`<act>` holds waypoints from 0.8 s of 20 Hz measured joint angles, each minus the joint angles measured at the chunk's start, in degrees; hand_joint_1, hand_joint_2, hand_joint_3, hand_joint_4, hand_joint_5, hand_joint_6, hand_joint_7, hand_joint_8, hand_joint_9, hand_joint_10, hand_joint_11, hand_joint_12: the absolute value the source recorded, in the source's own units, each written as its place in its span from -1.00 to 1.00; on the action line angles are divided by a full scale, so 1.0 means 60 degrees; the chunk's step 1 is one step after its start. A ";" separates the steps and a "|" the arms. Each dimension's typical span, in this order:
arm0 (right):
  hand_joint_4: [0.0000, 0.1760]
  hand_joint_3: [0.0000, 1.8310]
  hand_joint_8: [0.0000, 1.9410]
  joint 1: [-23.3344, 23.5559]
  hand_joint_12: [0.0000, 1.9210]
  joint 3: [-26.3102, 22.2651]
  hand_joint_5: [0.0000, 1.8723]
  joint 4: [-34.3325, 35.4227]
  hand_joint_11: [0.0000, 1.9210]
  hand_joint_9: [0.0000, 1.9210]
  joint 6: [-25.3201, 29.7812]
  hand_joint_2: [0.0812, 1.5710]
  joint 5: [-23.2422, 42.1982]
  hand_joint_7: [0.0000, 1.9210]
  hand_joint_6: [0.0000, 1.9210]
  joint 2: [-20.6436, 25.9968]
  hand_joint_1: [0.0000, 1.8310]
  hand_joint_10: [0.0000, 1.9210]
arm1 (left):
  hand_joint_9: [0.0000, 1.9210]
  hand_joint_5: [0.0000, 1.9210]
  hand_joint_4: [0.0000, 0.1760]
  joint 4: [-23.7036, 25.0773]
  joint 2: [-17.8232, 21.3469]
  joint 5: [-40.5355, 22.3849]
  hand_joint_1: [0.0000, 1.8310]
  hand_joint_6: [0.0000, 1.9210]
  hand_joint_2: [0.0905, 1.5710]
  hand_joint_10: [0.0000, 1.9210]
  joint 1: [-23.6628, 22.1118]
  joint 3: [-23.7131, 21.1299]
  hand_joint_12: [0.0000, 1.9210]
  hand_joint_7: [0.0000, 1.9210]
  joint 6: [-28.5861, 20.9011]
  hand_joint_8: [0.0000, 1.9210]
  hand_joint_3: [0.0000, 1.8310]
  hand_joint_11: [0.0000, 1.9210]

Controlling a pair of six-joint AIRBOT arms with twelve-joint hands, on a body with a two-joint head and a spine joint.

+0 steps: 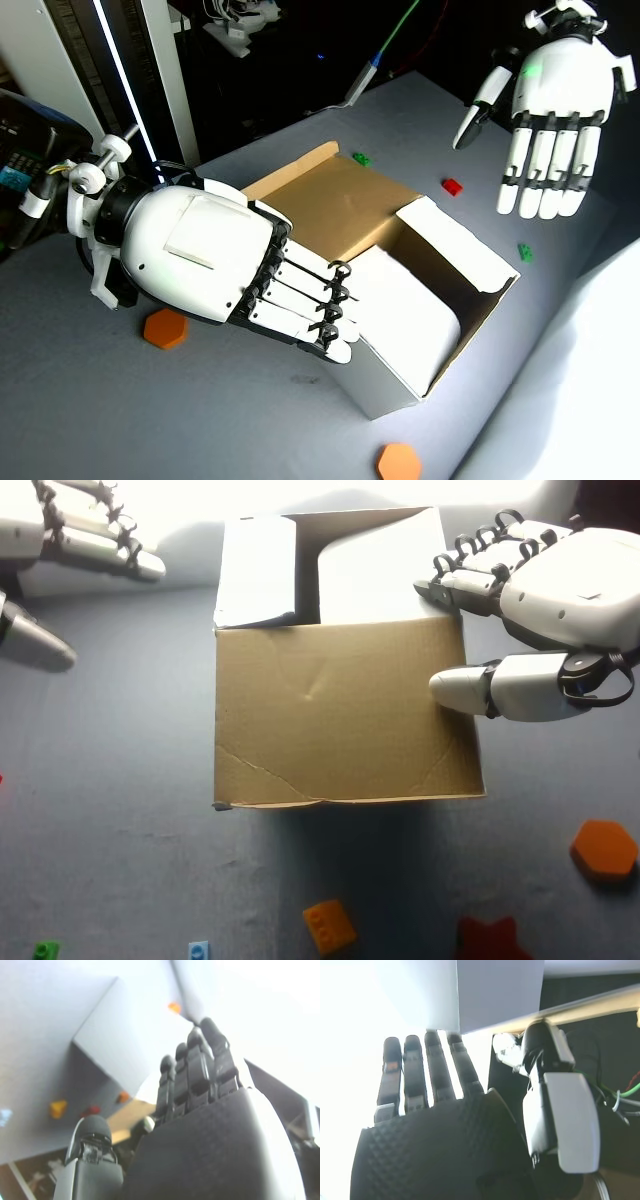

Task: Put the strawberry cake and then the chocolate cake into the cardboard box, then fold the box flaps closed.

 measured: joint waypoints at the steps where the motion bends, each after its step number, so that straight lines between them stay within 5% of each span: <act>1: -1.00 -1.00 -1.00 -0.0025 -0.54 -0.0004 -0.89 -0.0011 -1.00 -0.85 -0.0007 0.54 0.0058 -0.81 -1.00 -0.0025 -1.00 -0.99 | -0.79 -0.84 -1.00 -0.0026 0.0076 0.0018 -1.00 -1.00 0.52 -0.99 0.0131 -0.0106 -0.28 -0.83 0.0004 -1.00 -1.00 -1.00; 9: -1.00 -1.00 -1.00 0.0040 -0.36 -0.0084 -0.86 -0.0007 -1.00 -0.82 0.0834 0.58 -0.0164 -0.81 -1.00 0.0350 -1.00 -0.99 | -0.81 -0.82 -1.00 -0.0488 0.0805 0.0007 -1.00 -1.00 0.53 -1.00 0.1417 -0.1785 -0.33 -0.82 0.0262 -1.00 -1.00 -1.00; 12: -1.00 -1.00 -0.99 0.0164 -0.24 -0.0357 -0.81 0.0685 -1.00 -0.78 0.1271 0.59 -0.0310 -0.77 -0.98 0.1188 -1.00 -0.98 | -0.86 -0.84 -1.00 -0.0696 0.0958 0.0051 -1.00 -1.00 0.51 -1.00 0.2055 -0.2477 -0.48 -0.85 0.0481 -1.00 -1.00 -1.00; 16: -1.00 -1.00 -1.00 0.0331 -0.48 -0.0645 -0.86 0.1027 -1.00 -0.82 0.1373 0.59 -0.0240 -0.81 -0.99 0.2182 -1.00 -0.99 | -0.82 -0.81 -1.00 -0.1151 0.1027 0.0379 -1.00 -0.99 0.51 -0.99 0.2929 -0.3242 -0.38 -0.84 0.0943 -1.00 -1.00 -1.00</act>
